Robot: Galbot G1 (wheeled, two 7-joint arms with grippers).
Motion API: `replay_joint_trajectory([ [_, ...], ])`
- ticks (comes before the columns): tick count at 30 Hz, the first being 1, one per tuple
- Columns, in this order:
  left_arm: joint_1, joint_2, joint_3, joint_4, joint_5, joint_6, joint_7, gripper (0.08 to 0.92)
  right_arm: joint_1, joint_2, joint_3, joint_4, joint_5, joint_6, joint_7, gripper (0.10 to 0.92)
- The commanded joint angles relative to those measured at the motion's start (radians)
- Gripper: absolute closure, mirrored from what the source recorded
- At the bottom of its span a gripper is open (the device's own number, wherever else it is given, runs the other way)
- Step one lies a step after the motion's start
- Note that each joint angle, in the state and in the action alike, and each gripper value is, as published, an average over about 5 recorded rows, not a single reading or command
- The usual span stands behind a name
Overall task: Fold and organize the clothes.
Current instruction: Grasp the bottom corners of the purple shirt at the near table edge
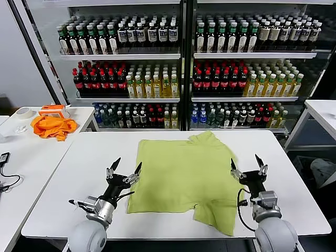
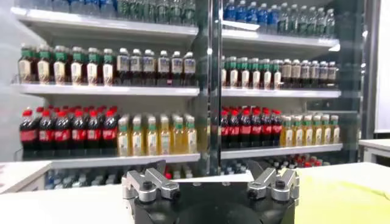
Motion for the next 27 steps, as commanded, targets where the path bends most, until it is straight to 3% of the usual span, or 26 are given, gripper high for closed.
replay_joint_trajectory([
  [1, 0.194, 0.088, -0.005, -0.150, -0.093, 0.218, -0.109, 0.177, -0.176, -0.080, 0.011, 0.073, 0.079, 0.022, -0.009, 0.203],
  [12, 0.246, 0.104, 0.020, -0.158, -0.108, 0.314, -0.133, 0.177, -0.293, -0.061, -0.045, 0.106, 0.087, -0.024, 0.034, 0.203],
  [27, 0.200, 0.079, 0.035, -0.111, -0.111, 0.295, -0.207, 0.177, -0.287, -0.031, -0.087, 0.081, 0.137, -0.039, 0.080, 0.203],
])
